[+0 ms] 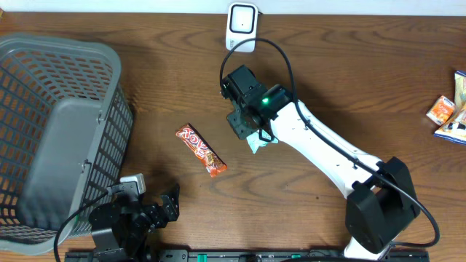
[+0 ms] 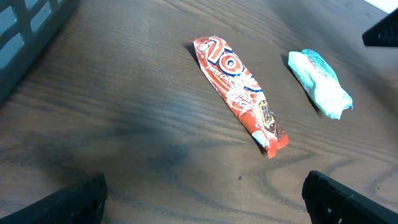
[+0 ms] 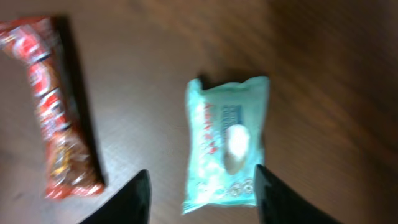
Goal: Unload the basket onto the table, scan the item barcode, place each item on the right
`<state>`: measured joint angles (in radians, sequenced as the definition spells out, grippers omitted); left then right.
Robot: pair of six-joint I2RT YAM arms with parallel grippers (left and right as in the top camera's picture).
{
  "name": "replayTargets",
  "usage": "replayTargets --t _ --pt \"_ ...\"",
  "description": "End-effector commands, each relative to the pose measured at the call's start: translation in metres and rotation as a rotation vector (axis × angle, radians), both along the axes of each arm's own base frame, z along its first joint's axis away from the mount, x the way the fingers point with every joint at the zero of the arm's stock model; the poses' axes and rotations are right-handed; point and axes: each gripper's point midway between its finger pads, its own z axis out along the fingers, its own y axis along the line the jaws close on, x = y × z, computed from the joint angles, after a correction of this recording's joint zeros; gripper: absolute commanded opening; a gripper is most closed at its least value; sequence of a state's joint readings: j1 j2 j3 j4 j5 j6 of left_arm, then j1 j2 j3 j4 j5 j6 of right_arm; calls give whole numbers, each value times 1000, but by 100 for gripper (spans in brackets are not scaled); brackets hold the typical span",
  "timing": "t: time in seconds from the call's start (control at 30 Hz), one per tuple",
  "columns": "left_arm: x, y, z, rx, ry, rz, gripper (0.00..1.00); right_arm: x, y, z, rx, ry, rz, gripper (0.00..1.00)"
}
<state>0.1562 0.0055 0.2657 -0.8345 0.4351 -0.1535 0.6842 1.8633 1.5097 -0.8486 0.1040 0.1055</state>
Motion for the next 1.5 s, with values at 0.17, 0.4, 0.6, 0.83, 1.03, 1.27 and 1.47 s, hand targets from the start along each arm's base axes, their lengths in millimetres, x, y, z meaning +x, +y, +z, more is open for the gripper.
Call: replayTargets --t 0.17,0.4,0.6,0.83,1.03,1.27,1.47 --pt "0 1 -1 2 4 7 98 6 -20 -77 -235 25 -23 67" --pt "0 1 -1 2 4 7 98 -5 -35 -143 -404 97 -25 56" --pt "0 1 -1 2 4 7 98 -25 -62 -176 -529 187 -73 25" --pt "0 1 -1 2 4 7 98 -21 -23 -120 -358 256 11 1" --pt "0 1 -1 2 4 7 98 -92 57 -24 265 542 696 1" --pt "0 1 -1 2 4 7 98 -115 72 61 825 837 519 2" --pt "0 1 -1 2 4 7 98 -108 59 85 876 1171 51 2"
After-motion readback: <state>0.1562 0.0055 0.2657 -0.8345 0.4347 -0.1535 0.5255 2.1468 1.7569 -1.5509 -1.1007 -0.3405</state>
